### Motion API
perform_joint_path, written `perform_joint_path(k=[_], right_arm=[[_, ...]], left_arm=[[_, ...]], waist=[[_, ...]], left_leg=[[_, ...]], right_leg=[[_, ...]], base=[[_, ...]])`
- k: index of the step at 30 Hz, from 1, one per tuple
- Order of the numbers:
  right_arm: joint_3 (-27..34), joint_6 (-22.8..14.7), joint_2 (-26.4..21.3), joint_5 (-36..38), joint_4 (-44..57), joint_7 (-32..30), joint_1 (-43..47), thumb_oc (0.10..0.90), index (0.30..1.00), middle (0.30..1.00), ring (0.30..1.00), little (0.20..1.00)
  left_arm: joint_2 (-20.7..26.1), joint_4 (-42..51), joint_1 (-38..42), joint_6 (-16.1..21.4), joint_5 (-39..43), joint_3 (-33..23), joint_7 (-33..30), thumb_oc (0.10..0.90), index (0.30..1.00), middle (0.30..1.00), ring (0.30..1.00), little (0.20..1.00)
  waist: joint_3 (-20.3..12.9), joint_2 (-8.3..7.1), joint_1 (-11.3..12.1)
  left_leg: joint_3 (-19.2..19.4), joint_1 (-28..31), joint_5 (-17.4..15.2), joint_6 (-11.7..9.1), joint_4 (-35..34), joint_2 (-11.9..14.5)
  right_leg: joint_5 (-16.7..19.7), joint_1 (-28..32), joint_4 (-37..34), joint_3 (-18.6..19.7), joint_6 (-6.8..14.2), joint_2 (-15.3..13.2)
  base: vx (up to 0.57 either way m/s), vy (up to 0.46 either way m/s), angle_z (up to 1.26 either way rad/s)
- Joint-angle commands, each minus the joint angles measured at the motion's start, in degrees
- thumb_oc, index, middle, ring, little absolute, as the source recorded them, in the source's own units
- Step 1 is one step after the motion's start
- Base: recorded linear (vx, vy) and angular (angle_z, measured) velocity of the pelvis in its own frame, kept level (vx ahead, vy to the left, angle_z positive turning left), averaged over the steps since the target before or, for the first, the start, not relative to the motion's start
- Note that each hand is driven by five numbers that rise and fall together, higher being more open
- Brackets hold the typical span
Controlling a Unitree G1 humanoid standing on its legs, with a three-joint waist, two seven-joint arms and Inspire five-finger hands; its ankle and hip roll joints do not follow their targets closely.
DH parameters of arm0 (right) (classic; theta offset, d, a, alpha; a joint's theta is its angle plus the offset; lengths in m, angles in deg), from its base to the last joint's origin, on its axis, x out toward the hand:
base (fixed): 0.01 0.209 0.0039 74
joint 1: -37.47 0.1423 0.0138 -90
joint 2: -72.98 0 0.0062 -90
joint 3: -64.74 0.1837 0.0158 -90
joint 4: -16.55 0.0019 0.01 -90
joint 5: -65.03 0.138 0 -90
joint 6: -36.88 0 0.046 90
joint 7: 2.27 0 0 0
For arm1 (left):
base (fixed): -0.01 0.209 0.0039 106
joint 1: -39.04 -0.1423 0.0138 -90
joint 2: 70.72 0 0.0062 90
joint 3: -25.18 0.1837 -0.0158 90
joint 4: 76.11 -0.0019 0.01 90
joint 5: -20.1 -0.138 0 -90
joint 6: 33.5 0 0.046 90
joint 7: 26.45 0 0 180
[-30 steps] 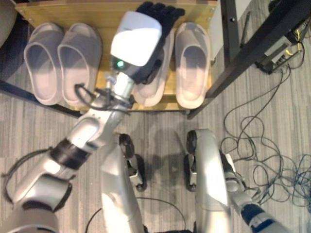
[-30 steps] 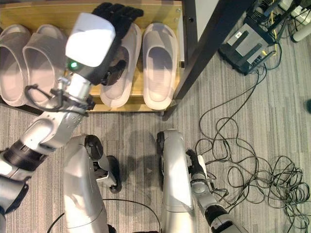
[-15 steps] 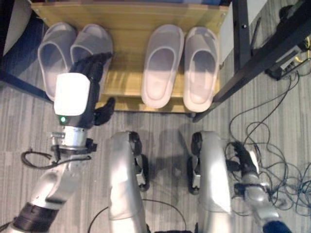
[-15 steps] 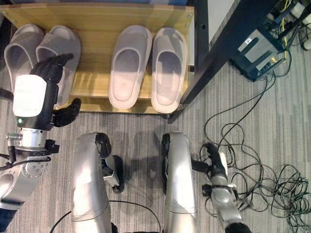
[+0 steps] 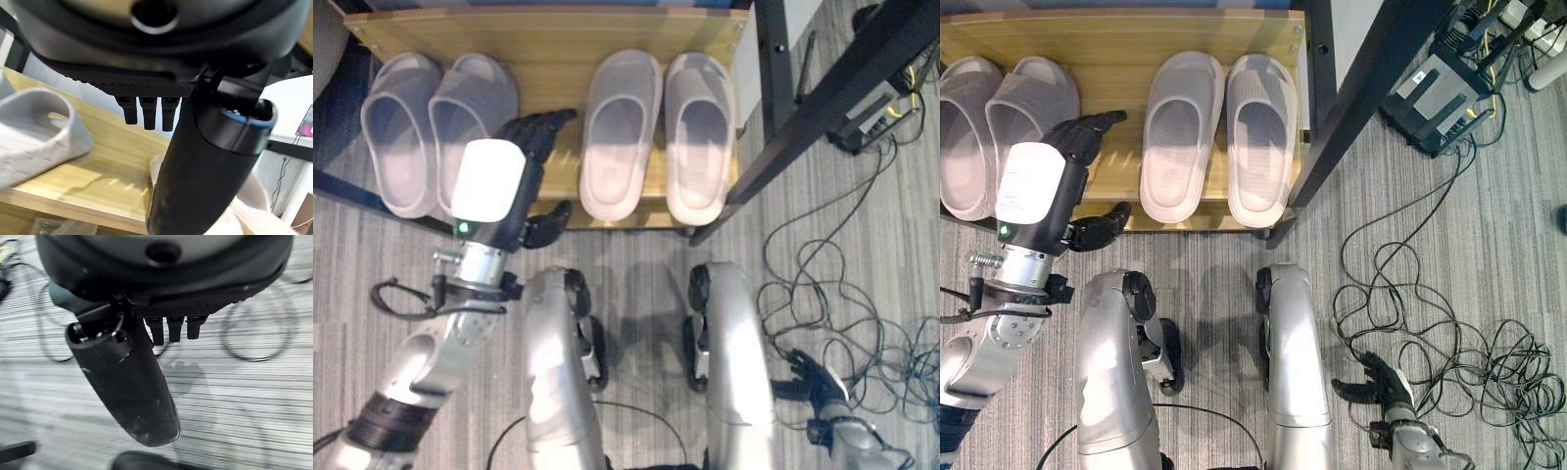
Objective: Arrange the slippers neatly on the shoe rack.
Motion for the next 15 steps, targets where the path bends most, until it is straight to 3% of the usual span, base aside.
perform_joint_path(k=[1, 15], right_arm=[[5.3, -2.7, -4.3, -2.3, 4.2, -3.0, -3.9, 0.8, 0.9, 0.9, 0.9, 0.9], [4.2, -3.1, -4.2, -4.6, 6.5, -5.2, -4.0, 0.8, 0.9, 0.9, 0.9, 0.9]], left_arm=[[3.3, 1.8, 7.8, 1.7, -2.2, 0.7, -2.3, 0.8, 0.9, 0.9, 0.9, 0.9], [-2.7, -6.7, 17.2, 0.0, -3.9, 10.0, -3.1, 0.8, 0.9, 0.9, 0.9, 0.9]], waist=[[-1.6, -0.5, 0.1], [-1.6, -1.32, -1.5]], left_leg=[[-4.4, 3.1, -3.4, 5.9, -3.2, -4.3], [-4.6, 3.1, -3.2, 5.7, -2.8, -4.2]], right_leg=[[2.3, -0.5, -4.7, 1.9, -5.3, -3.6], [2.0, -0.5, -4.7, 1.9, -5.5, -3.5]], base=[[0.0, 0.0, 0.0], [0.0, 0.0, 0.0]])
